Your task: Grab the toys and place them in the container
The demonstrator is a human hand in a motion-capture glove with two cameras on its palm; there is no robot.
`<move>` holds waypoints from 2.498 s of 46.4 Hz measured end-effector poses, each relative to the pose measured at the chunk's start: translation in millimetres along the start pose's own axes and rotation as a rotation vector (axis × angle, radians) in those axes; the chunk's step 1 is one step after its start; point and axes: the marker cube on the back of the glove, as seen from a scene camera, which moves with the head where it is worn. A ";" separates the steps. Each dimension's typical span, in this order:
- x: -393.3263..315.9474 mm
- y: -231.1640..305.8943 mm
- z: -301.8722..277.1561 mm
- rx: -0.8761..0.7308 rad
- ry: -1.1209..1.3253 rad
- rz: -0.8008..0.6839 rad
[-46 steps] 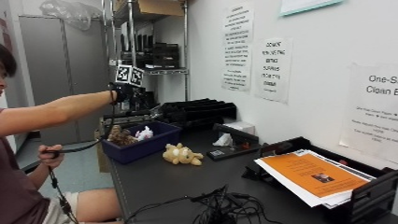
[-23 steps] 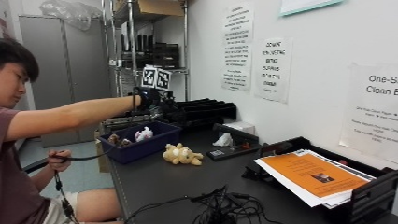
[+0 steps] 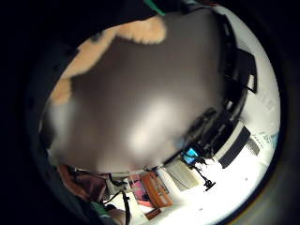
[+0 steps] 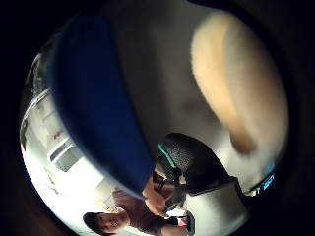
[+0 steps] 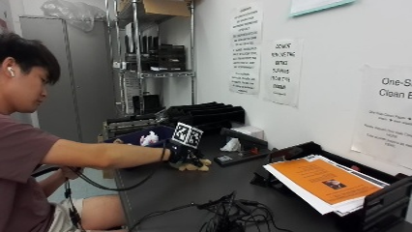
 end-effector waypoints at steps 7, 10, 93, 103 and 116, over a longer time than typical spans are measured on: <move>15.4 -13.0 17.7 0.228 -0.053 -0.004; 15.1 -14.5 18.0 0.297 -0.038 0.014; -226.4 102.6 -224.3 0.521 0.052 -0.249; -244.2 83.0 -212.7 0.344 0.037 -0.084; -240.2 82.7 -199.2 0.188 0.026 0.001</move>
